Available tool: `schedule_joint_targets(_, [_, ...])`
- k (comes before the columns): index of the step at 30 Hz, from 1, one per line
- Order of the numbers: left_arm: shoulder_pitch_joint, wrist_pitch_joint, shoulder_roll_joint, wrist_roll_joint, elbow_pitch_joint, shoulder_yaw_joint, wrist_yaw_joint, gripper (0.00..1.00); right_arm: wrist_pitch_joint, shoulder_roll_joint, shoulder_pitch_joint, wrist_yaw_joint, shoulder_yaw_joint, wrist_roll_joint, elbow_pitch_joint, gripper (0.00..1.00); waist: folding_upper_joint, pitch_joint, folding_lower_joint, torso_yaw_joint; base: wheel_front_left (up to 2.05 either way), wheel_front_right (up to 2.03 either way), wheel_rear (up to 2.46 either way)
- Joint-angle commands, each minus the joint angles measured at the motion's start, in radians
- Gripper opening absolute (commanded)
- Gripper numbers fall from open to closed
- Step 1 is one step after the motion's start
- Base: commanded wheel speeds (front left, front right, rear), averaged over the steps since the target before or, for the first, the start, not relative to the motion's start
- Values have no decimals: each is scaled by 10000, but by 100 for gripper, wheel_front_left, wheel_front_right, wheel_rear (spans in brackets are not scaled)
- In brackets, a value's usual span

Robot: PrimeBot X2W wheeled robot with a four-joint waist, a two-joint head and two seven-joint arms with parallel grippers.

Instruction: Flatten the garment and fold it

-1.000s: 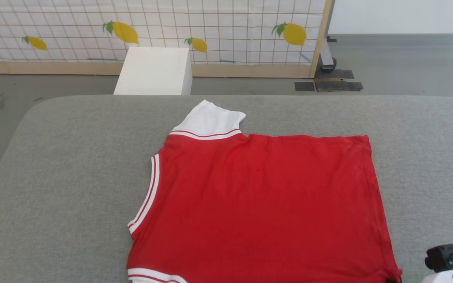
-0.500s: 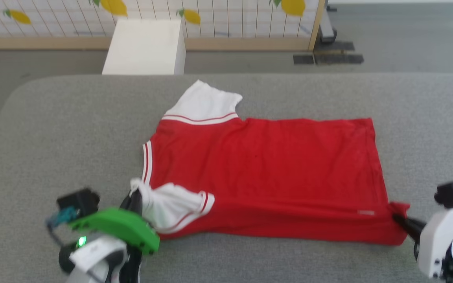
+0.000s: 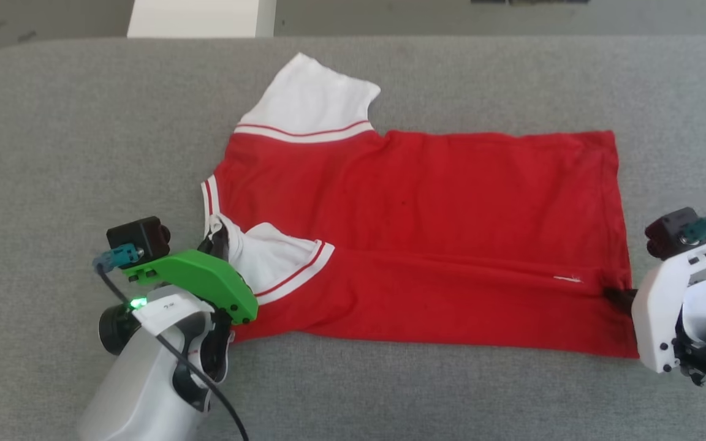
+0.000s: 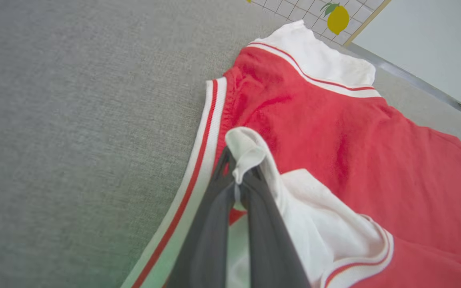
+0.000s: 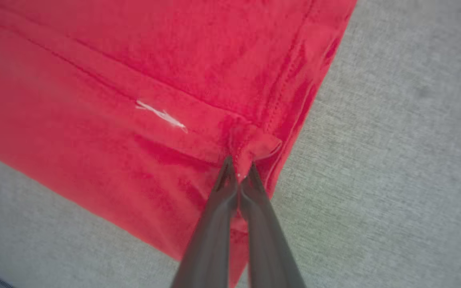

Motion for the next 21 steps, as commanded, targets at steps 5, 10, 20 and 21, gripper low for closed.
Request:
schedule_joint_targets(5, [-463,-29,-160,143,788,-146,-161,0,299,-173,-411,-19,538,35,537,0,-1,530,0,110,0,0,0])
schedule_joint_targets(10, [-587,-199,-235,55,1240,-84,-262,57,-30,-97,-462,-19,549,207,822,100,-1,283,0,144,0,0,0])
schedule_joint_targets(20, [33,-1347,278,389,414,264,-154,100,-1888,555,540,-19,-1204,555,614,100,-1,-1114,0,321,0,0,0])
schedule_joint_targets(21, [275,-1476,388,499,205,248,-97,100,-2015,660,766,-19,-1456,529,539,100,-1,-1281,0,334,0,0,0])
